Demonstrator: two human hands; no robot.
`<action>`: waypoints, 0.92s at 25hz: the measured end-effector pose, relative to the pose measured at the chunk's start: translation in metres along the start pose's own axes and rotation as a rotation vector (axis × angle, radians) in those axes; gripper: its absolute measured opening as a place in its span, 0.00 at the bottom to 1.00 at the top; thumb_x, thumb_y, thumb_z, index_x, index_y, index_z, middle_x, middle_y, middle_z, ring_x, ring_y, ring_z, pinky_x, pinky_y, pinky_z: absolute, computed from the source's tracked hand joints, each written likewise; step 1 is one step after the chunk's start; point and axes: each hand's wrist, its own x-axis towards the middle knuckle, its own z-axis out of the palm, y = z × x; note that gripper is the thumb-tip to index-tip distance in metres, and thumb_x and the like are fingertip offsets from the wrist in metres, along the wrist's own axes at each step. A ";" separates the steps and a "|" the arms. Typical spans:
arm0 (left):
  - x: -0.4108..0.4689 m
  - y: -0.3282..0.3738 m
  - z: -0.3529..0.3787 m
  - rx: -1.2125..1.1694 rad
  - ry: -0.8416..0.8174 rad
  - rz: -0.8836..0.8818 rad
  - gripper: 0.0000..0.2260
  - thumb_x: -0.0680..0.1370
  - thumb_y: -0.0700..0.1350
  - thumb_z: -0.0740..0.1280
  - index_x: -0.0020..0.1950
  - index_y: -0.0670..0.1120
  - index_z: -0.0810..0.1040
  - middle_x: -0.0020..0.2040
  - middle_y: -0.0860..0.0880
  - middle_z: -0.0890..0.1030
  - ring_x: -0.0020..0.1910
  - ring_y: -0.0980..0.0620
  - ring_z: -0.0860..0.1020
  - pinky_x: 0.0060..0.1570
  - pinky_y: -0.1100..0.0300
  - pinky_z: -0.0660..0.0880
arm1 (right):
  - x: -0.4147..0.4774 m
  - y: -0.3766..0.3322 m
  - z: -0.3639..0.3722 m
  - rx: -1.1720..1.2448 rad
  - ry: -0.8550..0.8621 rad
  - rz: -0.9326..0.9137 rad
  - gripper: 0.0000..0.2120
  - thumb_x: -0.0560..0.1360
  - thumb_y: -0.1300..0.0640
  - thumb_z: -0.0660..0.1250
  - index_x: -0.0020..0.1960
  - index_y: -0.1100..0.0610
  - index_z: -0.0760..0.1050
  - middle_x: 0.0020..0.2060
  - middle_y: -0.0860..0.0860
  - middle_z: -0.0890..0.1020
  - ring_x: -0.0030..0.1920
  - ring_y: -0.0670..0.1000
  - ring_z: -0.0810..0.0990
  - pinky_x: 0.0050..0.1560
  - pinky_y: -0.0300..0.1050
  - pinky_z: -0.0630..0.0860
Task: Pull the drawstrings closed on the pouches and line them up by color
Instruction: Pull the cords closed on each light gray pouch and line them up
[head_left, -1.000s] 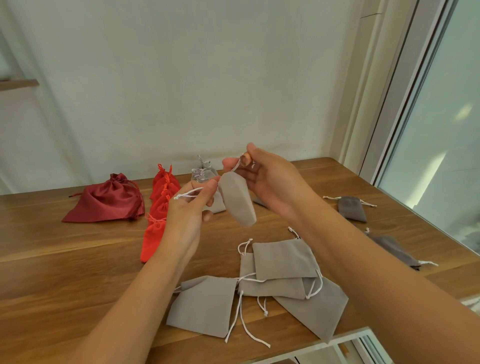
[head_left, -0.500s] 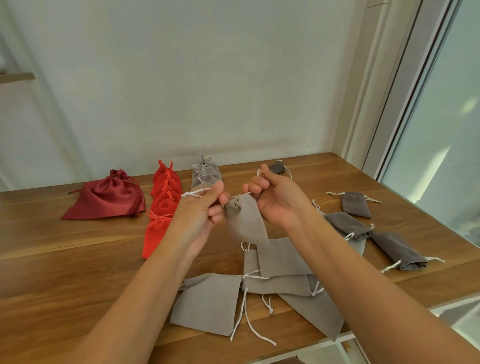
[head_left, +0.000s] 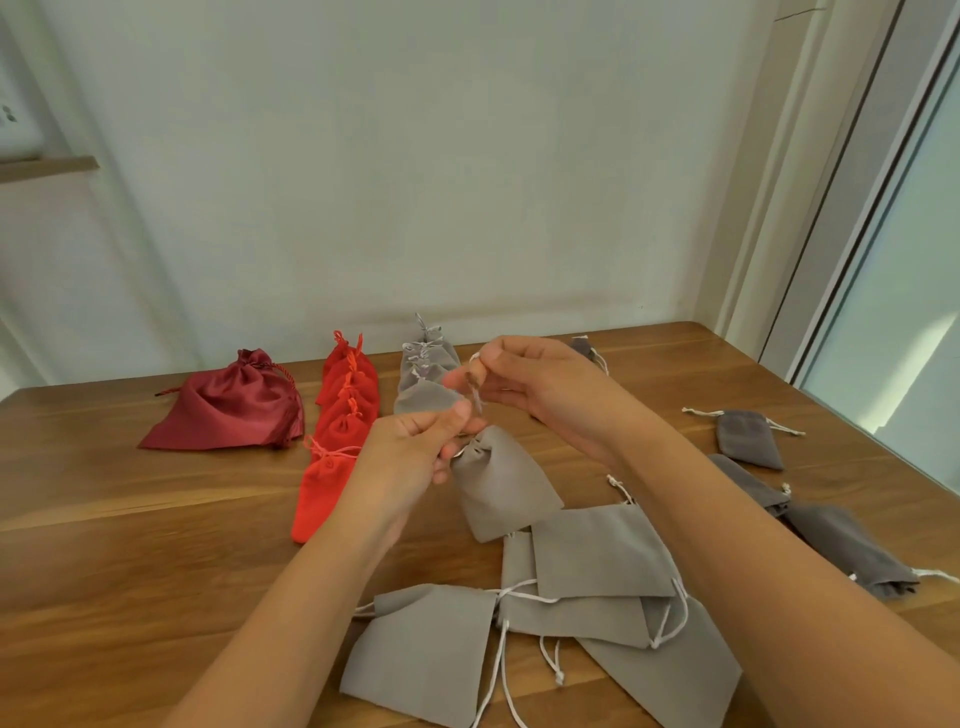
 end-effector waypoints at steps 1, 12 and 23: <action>0.002 -0.001 0.000 0.032 0.025 0.015 0.12 0.77 0.49 0.66 0.43 0.41 0.83 0.23 0.54 0.67 0.23 0.59 0.63 0.26 0.69 0.62 | 0.003 0.000 0.003 -0.063 -0.020 -0.020 0.14 0.82 0.58 0.56 0.42 0.57 0.77 0.51 0.60 0.83 0.55 0.53 0.81 0.63 0.46 0.74; 0.007 -0.004 0.000 0.267 0.011 0.186 0.18 0.79 0.38 0.63 0.31 0.50 0.82 0.25 0.54 0.76 0.26 0.60 0.70 0.31 0.65 0.65 | 0.015 0.024 0.012 -0.155 -0.023 -0.129 0.12 0.80 0.61 0.59 0.45 0.67 0.78 0.40 0.51 0.80 0.43 0.44 0.78 0.45 0.35 0.72; 0.009 -0.009 -0.005 0.167 0.068 0.302 0.21 0.78 0.42 0.65 0.24 0.44 0.70 0.22 0.54 0.65 0.24 0.58 0.61 0.27 0.66 0.59 | 0.006 0.029 0.002 -0.197 -0.050 -0.170 0.11 0.74 0.61 0.68 0.56 0.58 0.80 0.50 0.50 0.84 0.53 0.47 0.82 0.58 0.42 0.77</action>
